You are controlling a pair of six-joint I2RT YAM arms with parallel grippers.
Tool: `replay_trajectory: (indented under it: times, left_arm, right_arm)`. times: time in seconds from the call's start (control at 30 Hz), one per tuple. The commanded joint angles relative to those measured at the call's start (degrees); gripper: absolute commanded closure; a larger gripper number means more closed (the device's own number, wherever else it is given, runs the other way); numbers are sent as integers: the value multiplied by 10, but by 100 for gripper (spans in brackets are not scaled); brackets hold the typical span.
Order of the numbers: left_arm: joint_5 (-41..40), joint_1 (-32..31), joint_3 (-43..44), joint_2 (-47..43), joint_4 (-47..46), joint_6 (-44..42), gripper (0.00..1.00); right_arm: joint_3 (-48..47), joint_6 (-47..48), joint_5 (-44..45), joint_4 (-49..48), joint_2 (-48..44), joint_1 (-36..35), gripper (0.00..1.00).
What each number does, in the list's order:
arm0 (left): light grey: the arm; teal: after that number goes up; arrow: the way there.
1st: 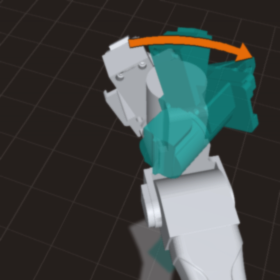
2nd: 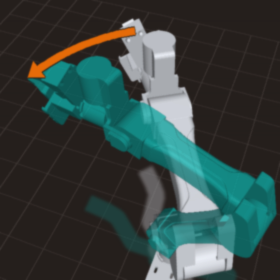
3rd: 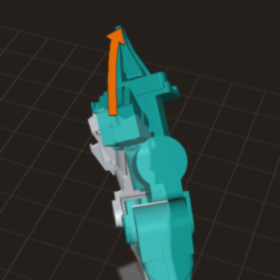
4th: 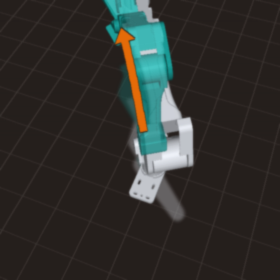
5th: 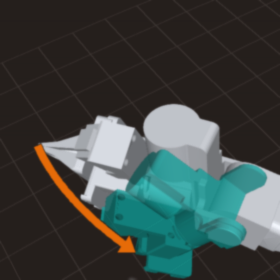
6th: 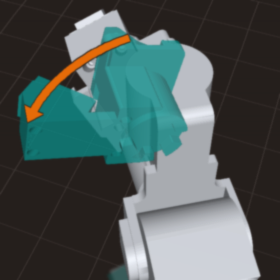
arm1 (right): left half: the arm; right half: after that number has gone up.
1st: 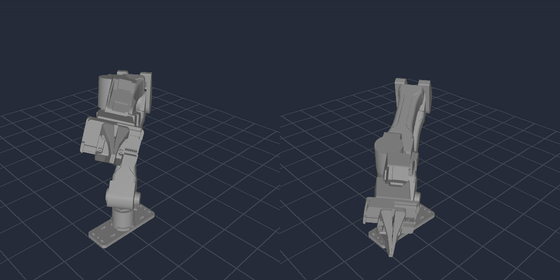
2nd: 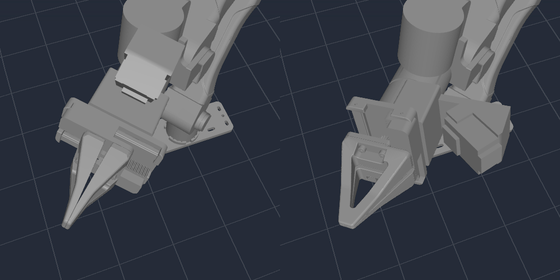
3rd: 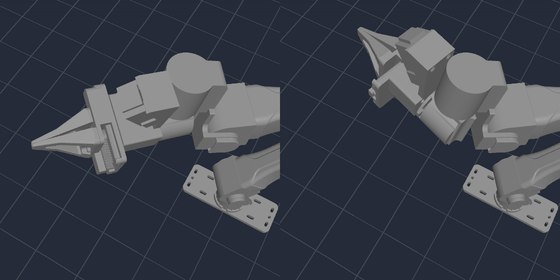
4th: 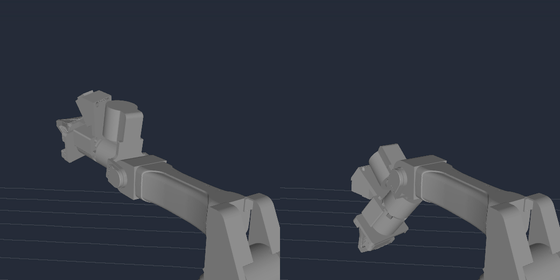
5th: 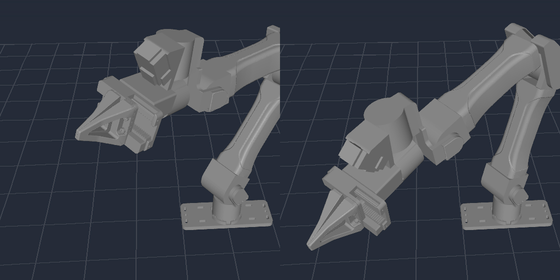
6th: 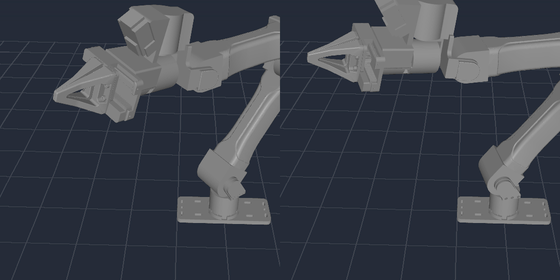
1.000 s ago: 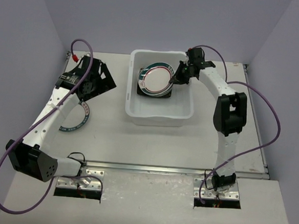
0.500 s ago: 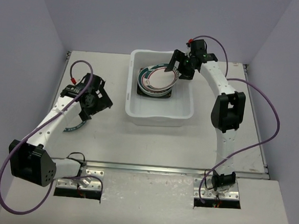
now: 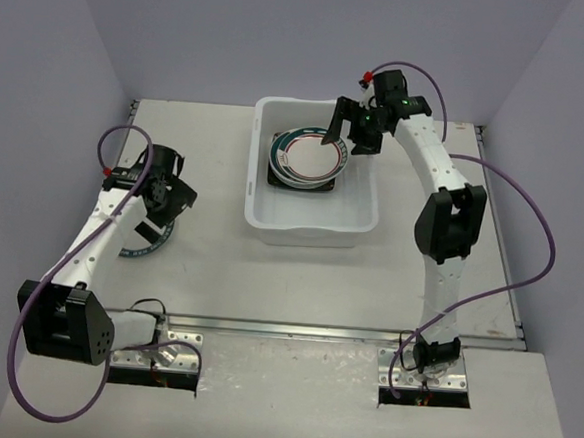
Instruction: Place the plates into the plastic bin on the countertop
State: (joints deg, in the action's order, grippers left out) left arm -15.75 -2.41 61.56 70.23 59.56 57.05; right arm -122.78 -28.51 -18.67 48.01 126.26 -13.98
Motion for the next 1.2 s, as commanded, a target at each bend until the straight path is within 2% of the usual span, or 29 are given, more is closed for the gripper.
replay_trajectory:
  times: [0.0, 0.1, 0.17, 0.2, 0.23, 0.3, 0.33, 0.37, 0.57, 0.67, 0.73, 0.77, 0.83, 0.87, 0.93, 0.97, 1.03, 1.17]
  left_arm:
    - [-57, 40, -22, -56, 32, 87, 0]
    - [-58, 91, -65, -93, 1, 104, 0]
    - [-36, 136, -90, -111, -39, 94, 0]
    - [-36, 155, -99, -115, -40, 91, 0]
    - [-18, 188, -110, -111, -60, 88, 0]
    - [7, 222, -122, -96, -82, 86, 0]
    - [7, 236, -125, -85, -86, 86, 0]
    - [27, 262, -131, -60, -93, 87, 0]
    - [41, 294, -151, -8, -160, 114, 0]
    - [49, 294, -160, 24, -196, 119, 0]
    - [56, 293, -162, 53, -209, 114, 2]
    - [58, 294, -163, 66, -214, 111, 2]
    - [56, 293, -160, 102, -218, 103, 4]
    - [56, 294, -160, 112, -218, 101, 4]
    - [48, 292, -158, 134, -217, 95, 14]
    - [44, 292, -159, 138, -212, 98, 15]
    - [41, 290, -165, 139, -208, 103, 18]
    - [43, 289, -180, 140, -225, 107, 44]
  right_arm:
    - [-15, 23, 5, 15, -88, -12, 1]
    - [67, 15, -44, -17, -200, -17, 1]
    - [211, -22, -105, -116, -270, -16, 1]
    - [268, -40, -107, -159, -307, -16, 1]
    - [353, -79, -154, -231, -363, -16, 1]
    - [432, -140, -228, -308, -413, -16, 1]
    - [433, -141, -230, -310, -414, -16, 1]
    - [462, -181, -268, -350, -430, -16, 1]
    - [523, -335, -385, -517, -446, -15, 1]
    - [566, -482, -449, -723, -435, -9, 1]
    - [571, -533, -462, -762, -429, -5, 1]
    - [565, -534, -466, -761, -425, -4, 1]
    - [526, -454, -445, -643, -427, -3, 1]
    - [501, -395, -441, -559, -431, -4, 1]
    - [401, -188, -314, -306, -435, -11, 1]
    - [382, -153, -247, -270, -435, -13, 1]
    - [366, -113, -216, -232, -438, -12, 1]
    - [361, -106, -204, -225, -439, -12, 1]
